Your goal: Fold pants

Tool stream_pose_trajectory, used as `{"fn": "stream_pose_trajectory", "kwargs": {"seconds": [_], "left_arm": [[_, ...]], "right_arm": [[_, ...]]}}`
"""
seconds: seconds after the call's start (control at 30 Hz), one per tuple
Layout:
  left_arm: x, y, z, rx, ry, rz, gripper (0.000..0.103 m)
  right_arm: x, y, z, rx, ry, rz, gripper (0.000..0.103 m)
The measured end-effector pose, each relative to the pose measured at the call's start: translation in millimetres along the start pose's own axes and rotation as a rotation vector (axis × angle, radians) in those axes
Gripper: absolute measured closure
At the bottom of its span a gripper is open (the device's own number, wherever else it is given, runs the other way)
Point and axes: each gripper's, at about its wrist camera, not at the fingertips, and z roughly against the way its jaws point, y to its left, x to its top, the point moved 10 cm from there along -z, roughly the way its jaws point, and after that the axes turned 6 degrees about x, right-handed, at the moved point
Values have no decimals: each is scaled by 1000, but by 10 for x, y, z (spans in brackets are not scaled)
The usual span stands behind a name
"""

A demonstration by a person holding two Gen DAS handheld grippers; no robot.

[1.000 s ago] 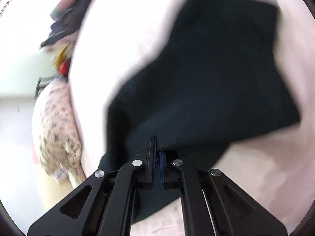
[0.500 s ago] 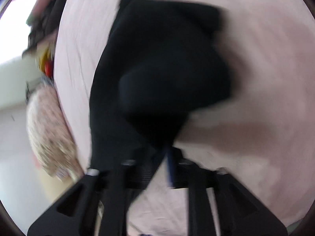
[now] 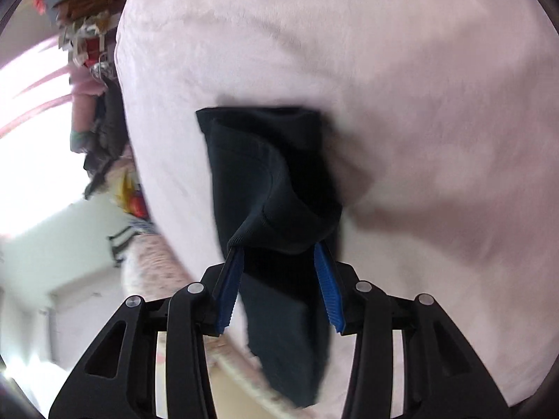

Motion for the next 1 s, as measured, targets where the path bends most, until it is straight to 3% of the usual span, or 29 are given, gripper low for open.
{"fn": "stream_pose_trajectory", "kwargs": {"seconds": [0.13, 0.23, 0.27, 0.4, 0.43, 0.5, 0.53, 0.57, 0.67, 0.8, 0.87, 0.9, 0.97, 1.0], "left_arm": [[1, -8, -15, -2, 3, 4, 8], [-2, -13, -11, -4, -1, 0, 8], [-9, -18, -17, -5, 1, -2, 8], [-36, -41, -53, -8, 20, -2, 8], [-45, -50, -56, -11, 22, -5, 8], [-56, -48, -53, -7, 22, -14, 8], [-62, -49, -52, -6, 22, -21, 8], [-65, -42, -51, -3, 22, -24, 8], [-56, -10, -44, -2, 23, -12, 8], [-30, -15, -43, -2, 16, -6, 8], [-30, -24, -44, -5, 15, -7, 8], [-35, -28, -40, -6, 16, -8, 8], [-45, -20, -54, -10, 23, -11, 8], [-50, -19, -63, -9, 25, -15, 8]], "right_arm": [[4, -45, 98, 68, -11, -115, 58], [-20, -7, 160, 76, -25, -123, 40], [-14, -7, 142, 73, -33, -127, 38], [140, -88, 110, 39, -101, -124, 39], [155, -59, 88, 16, -112, -101, 46], [214, -77, 28, -74, -128, -35, 69], [209, -39, 25, -98, -126, 3, 89], [195, 72, 21, -126, -124, 76, 97], [124, 593, 71, -172, -131, 372, 97], [-105, 1389, 163, -74, -140, 761, 99], [-56, 1393, 121, -152, -151, 886, 99], [101, 1178, 51, -269, -150, 883, 99], [426, 568, -95, -461, -75, 712, 99], [489, 354, -123, -495, -40, 640, 99]]}}
